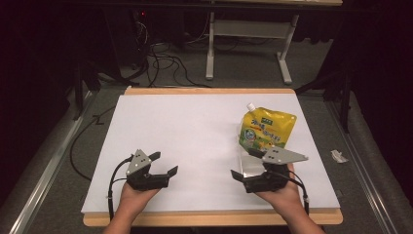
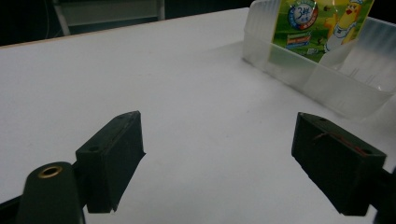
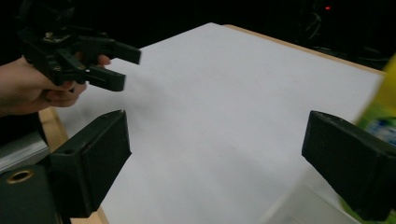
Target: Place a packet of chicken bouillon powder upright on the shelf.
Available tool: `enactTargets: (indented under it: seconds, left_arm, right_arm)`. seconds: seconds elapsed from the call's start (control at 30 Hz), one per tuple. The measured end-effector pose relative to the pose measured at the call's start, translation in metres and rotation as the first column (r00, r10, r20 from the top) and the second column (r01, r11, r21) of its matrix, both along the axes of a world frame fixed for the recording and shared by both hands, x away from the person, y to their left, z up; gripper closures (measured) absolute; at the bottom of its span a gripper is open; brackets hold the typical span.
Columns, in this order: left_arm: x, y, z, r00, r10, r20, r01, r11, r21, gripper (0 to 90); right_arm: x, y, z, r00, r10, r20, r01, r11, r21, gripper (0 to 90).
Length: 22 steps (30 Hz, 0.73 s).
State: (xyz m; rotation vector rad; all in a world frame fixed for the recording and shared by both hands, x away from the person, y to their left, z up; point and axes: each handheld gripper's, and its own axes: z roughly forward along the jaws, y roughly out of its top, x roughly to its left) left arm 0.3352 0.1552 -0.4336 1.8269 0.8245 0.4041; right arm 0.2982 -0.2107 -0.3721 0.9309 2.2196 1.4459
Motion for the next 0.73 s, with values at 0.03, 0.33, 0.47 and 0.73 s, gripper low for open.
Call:
enactTargets:
  seconds: [0.03,0.33,0.47,0.73]
  left_arm:
    - [0.0,0.0,0.0,1.0,0.0,0.0,0.0,1.0,0.0,16.7]
    - [-0.002,-0.015,-0.005,0.9992,-0.038,-0.013,0.038,0.9991,0.017,15.0]
    - [0.001,-0.019,-0.009,0.9994,-0.021,-0.028,0.021,0.9993,0.03,14.8]
    - [-0.002,-0.019,-0.006,0.9999,-0.009,-0.008,0.009,0.9997,0.025,14.8]
  right_arm:
    - [0.0,0.0,0.0,1.0,0.0,0.0,0.0,1.0,0.0,8.0]
    - [-0.009,0.021,-0.036,0.997,0.056,-0.053,-0.059,0.997,-0.047,9.7]
    - [-0.009,0.005,-0.031,0.9985,0.046,-0.031,-0.045,0.999,0.006,10.4]
    - [-0.006,0.0,-0.031,0.9987,0.038,-0.033,-0.037,0.999,0.02,11.3]
